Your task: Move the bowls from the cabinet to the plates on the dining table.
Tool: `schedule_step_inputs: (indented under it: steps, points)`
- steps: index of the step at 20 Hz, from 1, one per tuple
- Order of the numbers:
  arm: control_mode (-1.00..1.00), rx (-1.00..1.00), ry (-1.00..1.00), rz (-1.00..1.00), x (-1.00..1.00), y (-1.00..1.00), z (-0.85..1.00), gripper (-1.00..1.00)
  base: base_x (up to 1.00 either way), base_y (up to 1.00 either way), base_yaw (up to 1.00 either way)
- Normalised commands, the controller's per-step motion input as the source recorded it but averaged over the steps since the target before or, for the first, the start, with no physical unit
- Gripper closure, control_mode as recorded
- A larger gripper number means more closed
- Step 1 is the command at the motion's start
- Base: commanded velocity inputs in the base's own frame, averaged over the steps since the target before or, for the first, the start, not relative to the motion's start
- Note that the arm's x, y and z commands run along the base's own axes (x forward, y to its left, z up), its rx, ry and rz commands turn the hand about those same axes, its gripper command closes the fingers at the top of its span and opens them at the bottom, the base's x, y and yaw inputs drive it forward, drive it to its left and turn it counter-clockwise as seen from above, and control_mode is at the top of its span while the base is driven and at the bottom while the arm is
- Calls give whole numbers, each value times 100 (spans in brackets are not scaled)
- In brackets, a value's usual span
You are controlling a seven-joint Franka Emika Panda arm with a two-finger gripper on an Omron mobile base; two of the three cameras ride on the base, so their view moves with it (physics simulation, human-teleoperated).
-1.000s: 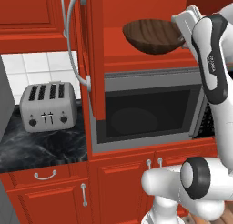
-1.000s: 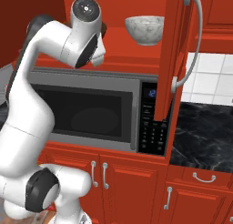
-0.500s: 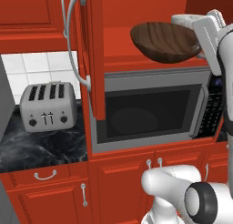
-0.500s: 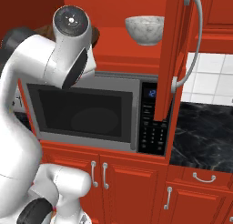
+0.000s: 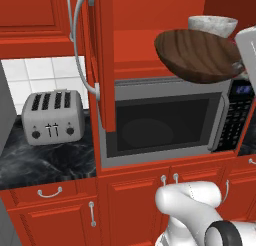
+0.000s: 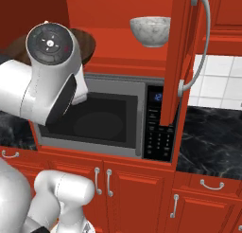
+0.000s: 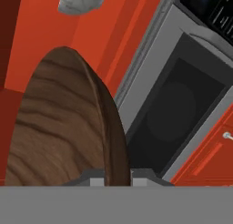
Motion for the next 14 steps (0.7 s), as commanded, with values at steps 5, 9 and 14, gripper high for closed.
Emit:
schedule_step_inputs:
  steps: [5,9,14]
  points:
    - [-100,0,0,-1,-78,-3,0,100,0,0,0]
    - [-100,0,0,-3,-81,-7,0,100,0,0,0]
    - [-100,0,0,-4,-80,-9,0,100,0,0,0]
